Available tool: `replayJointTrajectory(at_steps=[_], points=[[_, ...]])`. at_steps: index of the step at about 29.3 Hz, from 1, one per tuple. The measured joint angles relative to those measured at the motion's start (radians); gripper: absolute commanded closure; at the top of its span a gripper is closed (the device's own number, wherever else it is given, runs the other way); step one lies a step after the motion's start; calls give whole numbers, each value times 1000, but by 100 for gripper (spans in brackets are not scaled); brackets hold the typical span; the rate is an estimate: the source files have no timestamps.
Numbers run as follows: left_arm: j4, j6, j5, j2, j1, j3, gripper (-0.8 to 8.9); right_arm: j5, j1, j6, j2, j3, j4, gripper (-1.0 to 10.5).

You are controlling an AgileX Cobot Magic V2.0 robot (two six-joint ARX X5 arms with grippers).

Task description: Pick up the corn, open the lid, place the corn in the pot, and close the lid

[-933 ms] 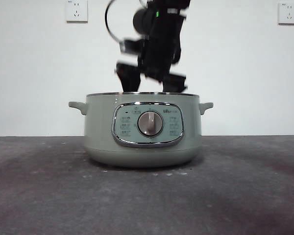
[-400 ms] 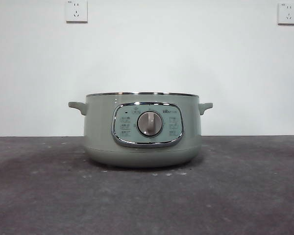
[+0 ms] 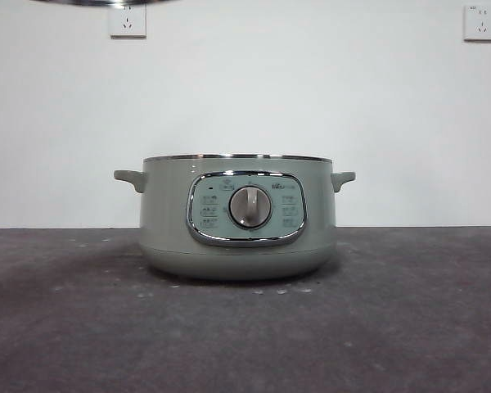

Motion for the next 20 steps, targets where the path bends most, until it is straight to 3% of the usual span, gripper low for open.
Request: replayJointTrajectory(at_steps=[6,11,20], points=[[106,0,-2,138,-66,0,822,31,0,63,-291,-357,0,479],[266,0,-17,293,-122,0,822,51,0,158,-546,-654,0,478],[366,0,-77,517,-144,27,822,52,0,238,-668,-816,0,479]])
